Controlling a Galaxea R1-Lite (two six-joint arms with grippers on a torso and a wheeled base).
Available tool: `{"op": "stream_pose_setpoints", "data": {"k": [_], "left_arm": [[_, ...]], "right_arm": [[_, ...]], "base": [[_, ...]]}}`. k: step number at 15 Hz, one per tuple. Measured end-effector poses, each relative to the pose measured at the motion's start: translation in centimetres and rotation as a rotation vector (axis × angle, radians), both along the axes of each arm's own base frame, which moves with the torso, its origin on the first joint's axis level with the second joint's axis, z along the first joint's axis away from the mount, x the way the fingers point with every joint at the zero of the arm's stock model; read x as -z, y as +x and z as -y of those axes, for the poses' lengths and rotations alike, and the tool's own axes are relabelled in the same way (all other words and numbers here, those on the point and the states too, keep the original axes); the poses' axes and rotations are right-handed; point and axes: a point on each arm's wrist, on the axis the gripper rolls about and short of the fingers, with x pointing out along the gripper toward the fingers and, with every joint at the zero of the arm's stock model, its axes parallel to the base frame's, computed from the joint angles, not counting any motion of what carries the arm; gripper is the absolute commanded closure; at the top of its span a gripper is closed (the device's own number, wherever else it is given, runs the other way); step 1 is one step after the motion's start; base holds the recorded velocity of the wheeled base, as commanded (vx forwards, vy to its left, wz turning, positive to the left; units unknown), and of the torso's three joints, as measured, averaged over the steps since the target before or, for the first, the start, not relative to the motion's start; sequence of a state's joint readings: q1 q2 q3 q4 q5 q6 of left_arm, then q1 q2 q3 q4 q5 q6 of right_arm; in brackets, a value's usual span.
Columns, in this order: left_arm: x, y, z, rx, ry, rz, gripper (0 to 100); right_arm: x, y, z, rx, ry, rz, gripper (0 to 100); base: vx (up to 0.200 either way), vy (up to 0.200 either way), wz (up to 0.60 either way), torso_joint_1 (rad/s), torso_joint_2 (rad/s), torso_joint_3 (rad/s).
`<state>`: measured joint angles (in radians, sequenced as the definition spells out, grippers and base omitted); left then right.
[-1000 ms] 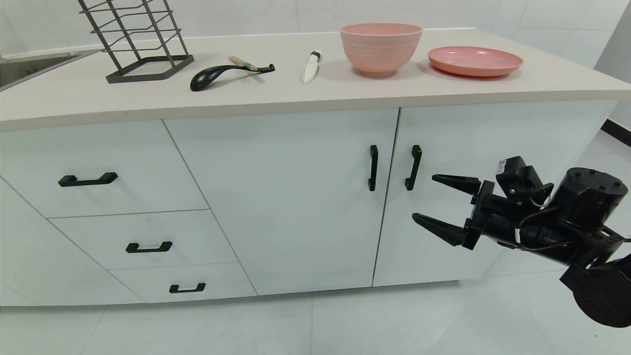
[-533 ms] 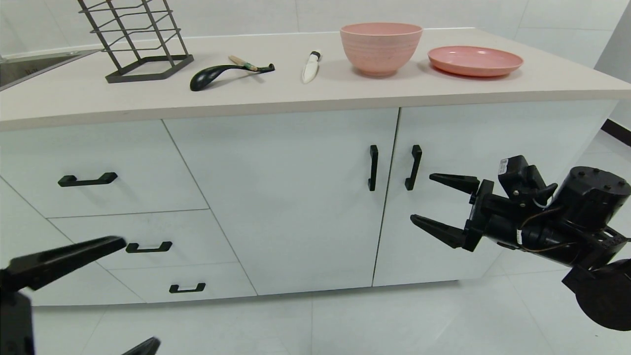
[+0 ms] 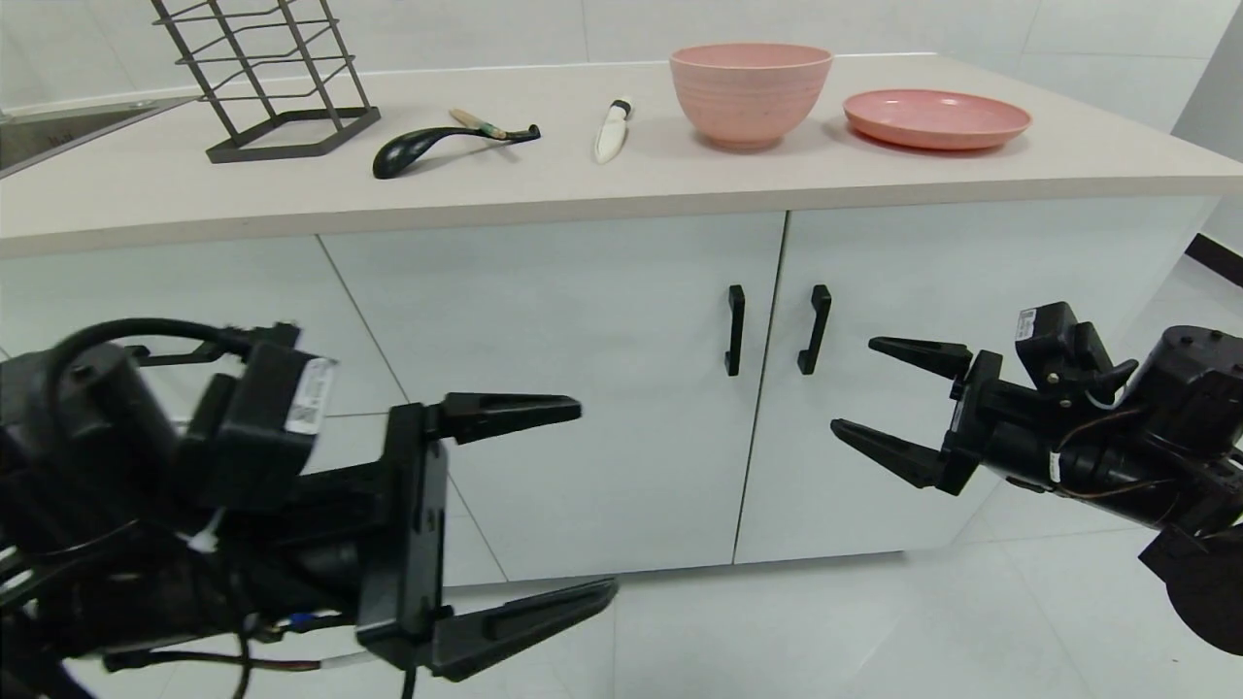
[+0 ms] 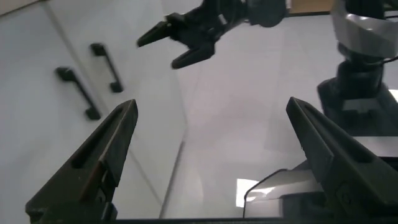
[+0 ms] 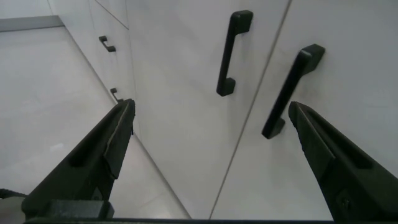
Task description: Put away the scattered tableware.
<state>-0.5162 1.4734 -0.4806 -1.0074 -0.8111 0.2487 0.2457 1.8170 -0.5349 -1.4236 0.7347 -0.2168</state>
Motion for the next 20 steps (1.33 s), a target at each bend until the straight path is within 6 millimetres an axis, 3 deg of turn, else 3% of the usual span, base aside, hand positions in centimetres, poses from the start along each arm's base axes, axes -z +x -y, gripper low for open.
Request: {"op": "stream_pose_setpoints", "data": {"k": [5, 9, 14, 20], "left_arm": [[1.1, 4.5, 7.9, 0.189, 0.012, -0.018, 0], [1.7, 7.9, 11.7, 0.133, -0.012, -0.033, 0], [2.8, 10.8, 14.0, 0.025, -0.013, -0.068, 0], [2.8, 11.9, 13.9, -0.053, -0.043, -0.029, 0]], "right_arm": [[0.1, 1.2, 1.8, -0.012, -0.009, 0.027, 0], [0.7, 2.6, 1.6, -0.019, -0.013, 0.022, 0], [1.1, 6.0, 1.0, -0.045, -0.013, 0.069, 0], [1.7, 8.3, -0.1, -0.086, -0.011, 0.1, 0]], "base": [[0.0, 0.0, 0.0, 0.0, 0.0, 0.0], [0.0, 0.0, 0.0, 0.0, 0.0, 0.0], [0.0, 0.0, 0.0, 0.0, 0.0, 0.0], [0.0, 0.0, 0.0, 0.0, 0.0, 0.0]]}}
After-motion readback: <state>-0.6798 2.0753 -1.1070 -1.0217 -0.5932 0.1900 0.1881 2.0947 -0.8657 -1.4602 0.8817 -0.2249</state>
